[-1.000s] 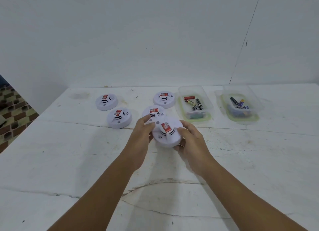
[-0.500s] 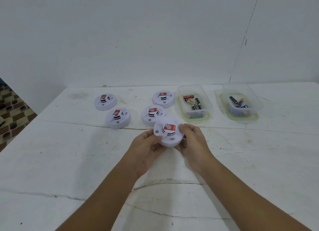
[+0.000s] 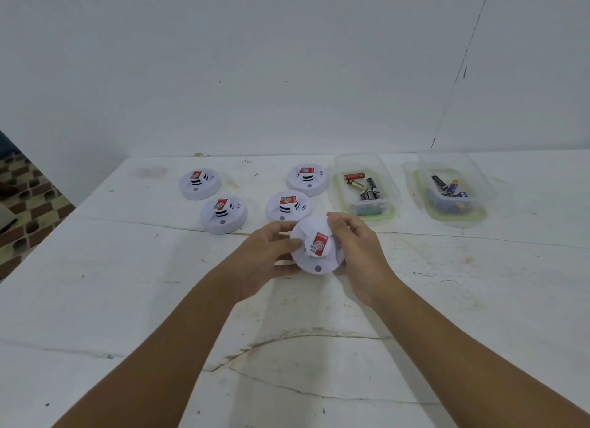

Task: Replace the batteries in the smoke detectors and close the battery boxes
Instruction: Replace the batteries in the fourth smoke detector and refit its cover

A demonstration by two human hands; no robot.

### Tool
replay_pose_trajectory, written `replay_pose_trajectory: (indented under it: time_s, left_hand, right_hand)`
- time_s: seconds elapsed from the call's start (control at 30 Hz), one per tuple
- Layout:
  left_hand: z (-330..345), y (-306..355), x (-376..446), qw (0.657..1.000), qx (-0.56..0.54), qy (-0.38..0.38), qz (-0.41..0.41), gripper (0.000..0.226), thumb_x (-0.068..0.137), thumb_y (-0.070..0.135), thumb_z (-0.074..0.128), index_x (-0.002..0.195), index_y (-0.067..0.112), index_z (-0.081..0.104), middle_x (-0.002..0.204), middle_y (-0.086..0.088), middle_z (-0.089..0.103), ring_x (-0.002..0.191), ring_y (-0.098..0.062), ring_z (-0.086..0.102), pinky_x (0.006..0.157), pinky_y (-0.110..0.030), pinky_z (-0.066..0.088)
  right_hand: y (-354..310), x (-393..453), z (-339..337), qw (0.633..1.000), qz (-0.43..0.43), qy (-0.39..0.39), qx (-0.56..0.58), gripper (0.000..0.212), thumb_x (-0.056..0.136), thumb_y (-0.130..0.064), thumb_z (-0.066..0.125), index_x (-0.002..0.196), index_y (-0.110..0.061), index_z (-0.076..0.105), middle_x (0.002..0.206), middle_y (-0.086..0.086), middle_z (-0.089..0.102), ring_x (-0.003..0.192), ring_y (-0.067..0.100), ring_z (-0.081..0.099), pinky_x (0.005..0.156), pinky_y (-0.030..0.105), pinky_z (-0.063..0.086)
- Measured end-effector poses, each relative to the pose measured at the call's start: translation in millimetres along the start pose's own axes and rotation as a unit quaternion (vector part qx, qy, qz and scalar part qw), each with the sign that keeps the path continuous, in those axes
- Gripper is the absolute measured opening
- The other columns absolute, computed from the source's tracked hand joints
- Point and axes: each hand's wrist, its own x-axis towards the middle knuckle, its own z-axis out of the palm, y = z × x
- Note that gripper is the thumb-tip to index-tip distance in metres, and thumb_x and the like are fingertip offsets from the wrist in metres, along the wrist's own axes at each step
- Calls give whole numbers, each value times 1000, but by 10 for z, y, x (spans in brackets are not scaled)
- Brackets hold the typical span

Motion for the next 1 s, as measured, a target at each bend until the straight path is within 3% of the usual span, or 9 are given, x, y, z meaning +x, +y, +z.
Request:
replay_pose_trajectory:
  time_s: [0.13, 0.23, 0.37, 0.5, 0.6, 0.73, 1.0]
  left_hand:
    - [53, -114, 37, 994, -92, 46, 28, 28, 102, 10, 61, 130, 10, 63, 121, -13, 75, 110, -31, 73, 92, -44, 61]
    - [76, -219, 62, 989, 11, 118, 91, 30, 101, 23, 67, 130, 19, 64, 117, -3, 76, 108, -21, 74, 97, -45, 60]
    - [138, -336, 31, 955, 161, 168, 182, 26, 106, 26, 56, 130, 30, 64, 115, 15, 73, 105, 1, 67, 86, -16, 53]
    - [197, -396, -34, 939, 194, 181, 218, 26, 110, 29, 47, 129, 38, 62, 116, 25, 69, 104, 17, 60, 80, -2, 44]
    - [169, -448, -20, 931, 225, 181, 225, 32, 111, 37, 43, 140, 39, 58, 126, 26, 66, 115, 16, 57, 86, -2, 42]
    - [136, -492, 26, 926, 240, 176, 232, 43, 111, 40, 41, 151, 33, 51, 143, 17, 61, 130, 3, 55, 104, -12, 45]
    - [142, -509, 37, 924, 238, 181, 239, 41, 111, 38, 42, 151, 31, 52, 142, 15, 63, 129, -1, 56, 107, -23, 48]
  right_hand:
    - [34, -22, -53, 998, -19, -56, -18, 24, 107, -26, 55, 130, -25, 61, 113, 2, 76, 86, 9, 74, 69, 24, 57]
    - [71, -45, -139, 987, -39, -113, -106, 37, 109, -14, 51, 143, -28, 52, 123, 4, 71, 96, 5, 72, 76, 20, 57]
    - [127, -32, -249, 975, -61, -122, -177, 44, 109, -21, 53, 149, -37, 45, 114, -13, 74, 107, 8, 70, 87, 25, 58]
    - [156, -60, -272, 970, -53, -133, -196, 54, 109, -20, 53, 156, -40, 38, 140, -15, 62, 124, 3, 62, 94, 22, 56]
    - [166, -83, -295, 953, -82, -132, -259, 72, 102, -13, 57, 162, -40, 28, 149, -20, 54, 131, -2, 56, 107, 28, 51]
    - [172, -70, -314, 942, -92, -135, -293, 87, 96, -6, 64, 165, -36, 20, 149, -19, 53, 129, -3, 57, 111, 31, 49]
    - [197, -38, -344, 936, -98, -150, -302, 93, 94, -10, 73, 166, -31, 17, 147, -18, 56, 129, -1, 59, 111, 34, 50]
